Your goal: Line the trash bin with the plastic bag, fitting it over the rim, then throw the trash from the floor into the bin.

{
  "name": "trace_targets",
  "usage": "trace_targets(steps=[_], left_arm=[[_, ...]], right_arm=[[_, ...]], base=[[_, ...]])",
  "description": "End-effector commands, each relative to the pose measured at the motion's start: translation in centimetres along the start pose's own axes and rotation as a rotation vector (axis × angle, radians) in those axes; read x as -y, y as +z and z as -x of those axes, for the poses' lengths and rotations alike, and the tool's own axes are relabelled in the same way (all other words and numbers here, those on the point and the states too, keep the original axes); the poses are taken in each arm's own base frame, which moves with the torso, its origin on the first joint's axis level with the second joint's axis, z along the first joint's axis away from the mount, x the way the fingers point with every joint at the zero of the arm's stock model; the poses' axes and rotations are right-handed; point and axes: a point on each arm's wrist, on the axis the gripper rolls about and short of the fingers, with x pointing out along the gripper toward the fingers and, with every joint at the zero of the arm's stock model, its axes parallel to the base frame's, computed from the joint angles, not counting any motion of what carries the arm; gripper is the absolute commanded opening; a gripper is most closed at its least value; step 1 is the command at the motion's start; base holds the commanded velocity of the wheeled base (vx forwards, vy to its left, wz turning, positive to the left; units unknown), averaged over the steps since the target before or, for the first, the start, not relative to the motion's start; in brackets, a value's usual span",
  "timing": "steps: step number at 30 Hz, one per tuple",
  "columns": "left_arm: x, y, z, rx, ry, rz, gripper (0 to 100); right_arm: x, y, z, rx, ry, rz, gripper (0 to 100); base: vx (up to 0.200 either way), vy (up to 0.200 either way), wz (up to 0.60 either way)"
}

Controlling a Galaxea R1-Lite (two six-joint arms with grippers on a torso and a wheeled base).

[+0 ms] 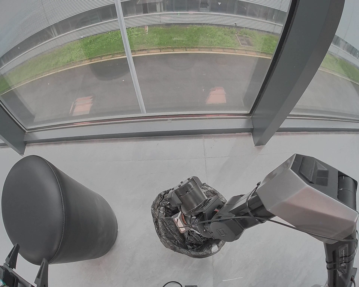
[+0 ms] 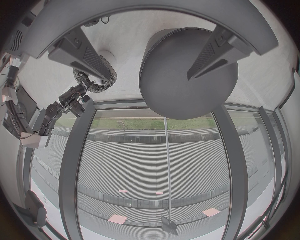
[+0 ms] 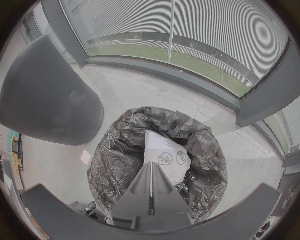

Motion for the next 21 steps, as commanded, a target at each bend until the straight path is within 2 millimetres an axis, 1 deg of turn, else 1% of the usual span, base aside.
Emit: trace_targets(steps=[1, 5, 8, 14, 21], left_arm=[[0.0, -0.5, 0.0, 0.0, 0.0, -0.001, 100], [0.0, -0.5, 0.0, 0.0, 0.0, 0.001, 100], [0.0, -0.5, 0.0, -0.001, 0.0, 0.001, 100], [0.0, -0.5, 0.0, 0.0, 0.0, 0.001, 100], [0.0, -0.5, 0.0, -0.001, 0.0, 0.001, 100]], right_arm=[[-0.5, -1.2, -1.9, -0.034, -0.006, 0.016, 0], [-0.5, -0.8, -2.4, -0.022, -0.008, 0.009, 0], [-0.4, -0.3, -3.1, -0.008, -0.014, 0.009, 0], [0.7, 0.1, -4.6, -0.003, -0.04, 0.015, 0], [1.1, 0.2, -5.7, 0.003, -0.051, 0.012, 0]], base=[[0.0, 0.0, 0.0], [0.0, 0.0, 0.0], [0.0, 0.0, 0.0], [0.0, 0.0, 0.0], [0.0, 0.0, 0.0]])
